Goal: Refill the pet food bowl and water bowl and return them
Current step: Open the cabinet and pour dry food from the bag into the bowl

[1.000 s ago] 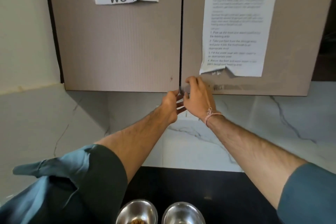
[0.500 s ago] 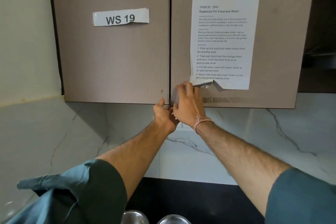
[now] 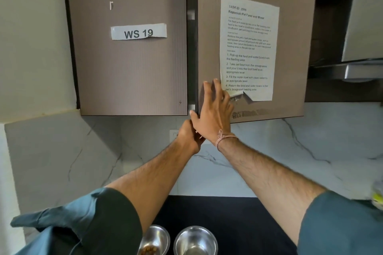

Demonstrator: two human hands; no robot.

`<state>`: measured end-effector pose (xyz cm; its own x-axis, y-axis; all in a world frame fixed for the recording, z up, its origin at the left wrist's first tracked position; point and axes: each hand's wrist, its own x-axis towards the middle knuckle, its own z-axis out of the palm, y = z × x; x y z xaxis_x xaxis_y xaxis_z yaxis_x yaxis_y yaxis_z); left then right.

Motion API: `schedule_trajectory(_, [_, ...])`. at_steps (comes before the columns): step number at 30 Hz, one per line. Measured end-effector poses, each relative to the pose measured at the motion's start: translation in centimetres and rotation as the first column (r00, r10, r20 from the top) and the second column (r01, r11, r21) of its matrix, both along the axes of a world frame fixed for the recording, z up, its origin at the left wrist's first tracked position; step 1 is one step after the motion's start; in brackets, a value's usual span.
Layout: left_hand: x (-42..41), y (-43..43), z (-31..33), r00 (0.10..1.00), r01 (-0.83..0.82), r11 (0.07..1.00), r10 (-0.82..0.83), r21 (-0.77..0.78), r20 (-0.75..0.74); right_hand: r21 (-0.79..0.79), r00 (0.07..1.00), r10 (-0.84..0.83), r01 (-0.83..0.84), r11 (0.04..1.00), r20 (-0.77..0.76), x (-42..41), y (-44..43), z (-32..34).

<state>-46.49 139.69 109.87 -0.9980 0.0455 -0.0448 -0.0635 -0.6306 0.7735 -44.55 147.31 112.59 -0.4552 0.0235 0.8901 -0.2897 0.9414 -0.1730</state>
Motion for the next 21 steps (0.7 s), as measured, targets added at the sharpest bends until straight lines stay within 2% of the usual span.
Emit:
schedule_trajectory(9, [6.6, 3.4, -1.0, 0.999, 0.015, 0.998, -0.018, -0.056, -0.048, -0.085, 0.999, -0.039, 0.037, 0.996, -0.019, 8.5, 3.0, 0.5])
schedule_trajectory(16, [12.3, 8.1, -0.2, 0.939, 0.320, 0.947, -0.313, 0.029, -0.141, -0.158, 0.994, -0.077, 0.064, 0.985, -0.076, 13.6, 6.4, 0.7])
schedule_trajectory(21, [15.3, 11.8, 0.1, 0.905, 0.403, 0.915, -0.397, 0.015, -0.152, -0.211, 0.992, -0.061, 0.037, 0.977, -0.111, 16.4, 10.1, 1.3])
